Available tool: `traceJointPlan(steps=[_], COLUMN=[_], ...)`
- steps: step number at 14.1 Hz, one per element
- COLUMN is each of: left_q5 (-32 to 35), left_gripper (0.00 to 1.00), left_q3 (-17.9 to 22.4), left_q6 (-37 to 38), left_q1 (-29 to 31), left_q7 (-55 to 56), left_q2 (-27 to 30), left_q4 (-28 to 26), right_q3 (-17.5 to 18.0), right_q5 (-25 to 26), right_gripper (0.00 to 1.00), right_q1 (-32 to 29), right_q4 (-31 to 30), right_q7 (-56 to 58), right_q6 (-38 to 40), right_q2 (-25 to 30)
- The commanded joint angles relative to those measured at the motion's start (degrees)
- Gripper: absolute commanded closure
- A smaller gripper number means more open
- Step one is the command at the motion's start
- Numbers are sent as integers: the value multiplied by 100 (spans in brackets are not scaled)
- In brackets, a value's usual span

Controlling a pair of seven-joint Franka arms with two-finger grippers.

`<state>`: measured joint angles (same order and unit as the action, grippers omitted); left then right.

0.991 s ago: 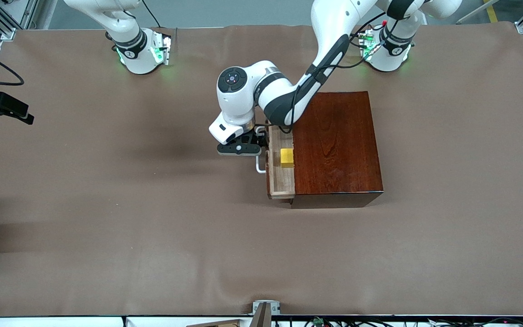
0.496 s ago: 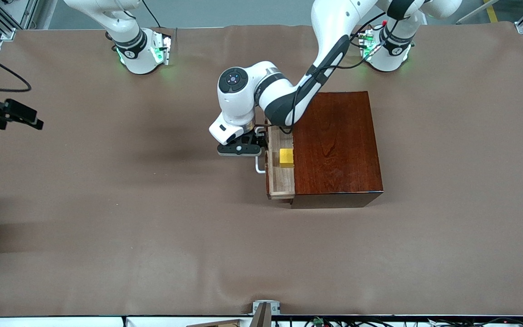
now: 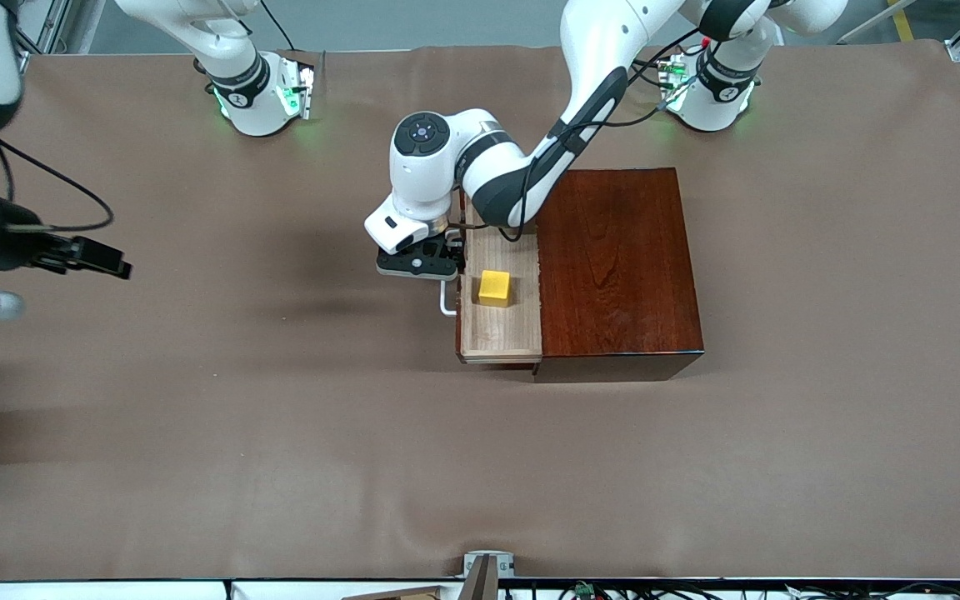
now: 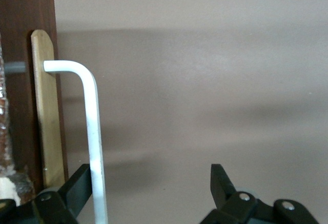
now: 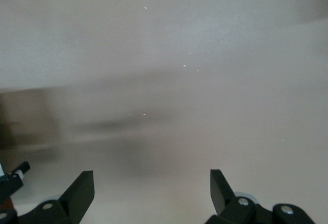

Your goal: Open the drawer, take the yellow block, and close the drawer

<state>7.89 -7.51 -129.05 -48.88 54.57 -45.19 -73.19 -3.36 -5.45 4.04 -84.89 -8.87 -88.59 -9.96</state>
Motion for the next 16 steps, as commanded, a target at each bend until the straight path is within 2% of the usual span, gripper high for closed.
traceJointPlan(steps=[1, 7, 9, 13, 16], left_q5=[-104, -104, -260, -429, -455], left_gripper=[0, 0, 0, 0, 0], left_q3=[-31, -40, -14, 83, 83], left_q6=[-235, -235, -139, 1151, 2153], left_q1=[-51, -34, 10, 519, 1299], left_q7=[62, 80, 123, 106, -8], left_q2=[-184, -113, 61, 1106, 1818], left_q4=[323, 498, 507, 464, 420], right_q3=[-24, -24, -24, -24, -15], right_q5=[-17, -26, -26, -105, -105], right_gripper=[0, 0, 0, 0, 0], right_q1=[80, 352, 553, 721, 1063], right_q4=[192, 359, 350, 280, 280], right_q7=[-456, -782, -792, -949, -1860], right_q6=[88, 35, 35, 184, 211], right_q2=[-120, -516, -603, -648, -639])
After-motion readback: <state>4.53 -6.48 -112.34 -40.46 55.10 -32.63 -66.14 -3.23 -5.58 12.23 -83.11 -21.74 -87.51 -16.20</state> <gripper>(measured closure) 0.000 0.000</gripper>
